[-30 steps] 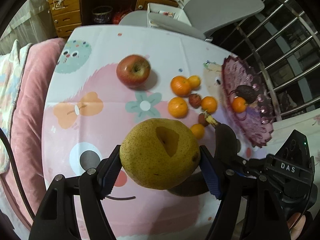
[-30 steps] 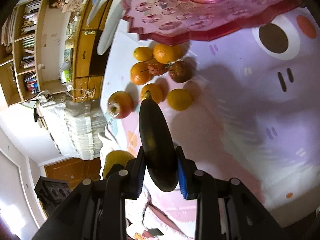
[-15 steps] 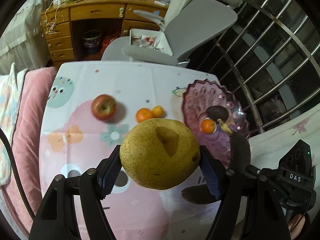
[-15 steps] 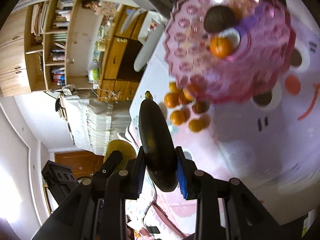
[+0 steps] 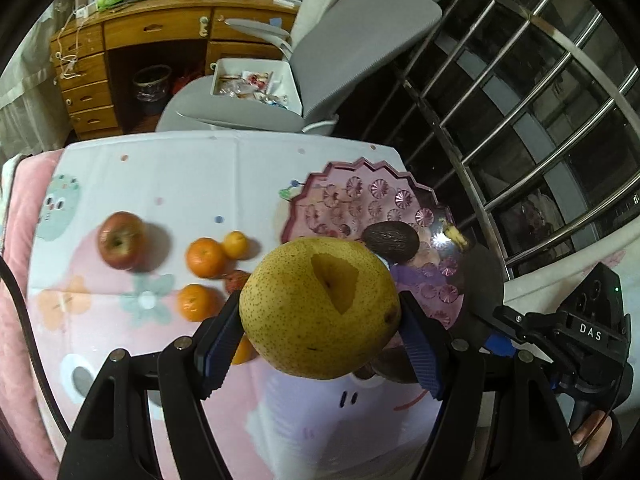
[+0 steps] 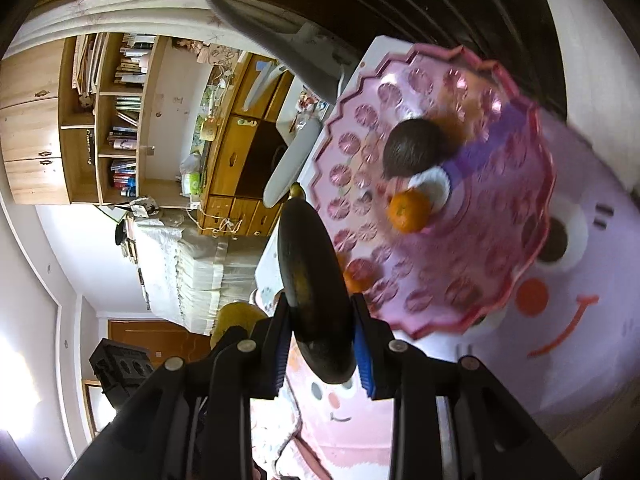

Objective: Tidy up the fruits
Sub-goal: 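Carry the pear with the left tool while the right tool carries the cucumber to the bowl, then open the left tool over the bowl while the right tool releases the cucumber, then move the left tool to the red apple while the right tool approaches a mandarin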

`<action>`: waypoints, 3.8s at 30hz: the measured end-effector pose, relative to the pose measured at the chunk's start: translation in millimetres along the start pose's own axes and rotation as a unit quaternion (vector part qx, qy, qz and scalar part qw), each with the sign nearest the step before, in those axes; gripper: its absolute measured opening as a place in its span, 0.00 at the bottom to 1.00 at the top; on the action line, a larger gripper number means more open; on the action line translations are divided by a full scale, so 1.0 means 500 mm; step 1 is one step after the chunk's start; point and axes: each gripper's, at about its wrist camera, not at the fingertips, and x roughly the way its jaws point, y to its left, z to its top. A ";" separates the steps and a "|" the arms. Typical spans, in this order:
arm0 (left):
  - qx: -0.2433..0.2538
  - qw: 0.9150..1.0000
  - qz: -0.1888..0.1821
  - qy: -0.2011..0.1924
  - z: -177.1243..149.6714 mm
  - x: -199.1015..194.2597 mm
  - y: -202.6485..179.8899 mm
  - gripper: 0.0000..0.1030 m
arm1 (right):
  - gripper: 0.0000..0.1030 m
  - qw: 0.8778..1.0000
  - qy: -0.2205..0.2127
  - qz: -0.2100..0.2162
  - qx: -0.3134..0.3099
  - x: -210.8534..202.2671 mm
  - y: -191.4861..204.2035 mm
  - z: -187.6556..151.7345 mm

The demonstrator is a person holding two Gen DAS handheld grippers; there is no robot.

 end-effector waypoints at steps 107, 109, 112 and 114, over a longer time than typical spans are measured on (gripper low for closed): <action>-0.004 0.986 0.081 0.143 0.089 0.152 0.412 0.93 | 0.52 0.903 -0.082 -0.258 -0.334 0.342 0.117 -0.325; -0.008 0.987 0.079 0.140 0.092 0.175 0.417 0.93 | 0.52 0.902 -0.076 -0.259 -0.336 0.356 0.110 -0.322; -0.012 0.988 0.078 0.134 0.096 0.200 0.424 0.93 | 0.52 0.901 -0.061 -0.260 -0.342 0.378 0.103 -0.318; -0.013 0.987 0.084 0.137 0.098 0.217 0.428 0.93 | 0.51 0.898 -0.054 -0.262 -0.349 0.391 0.101 -0.318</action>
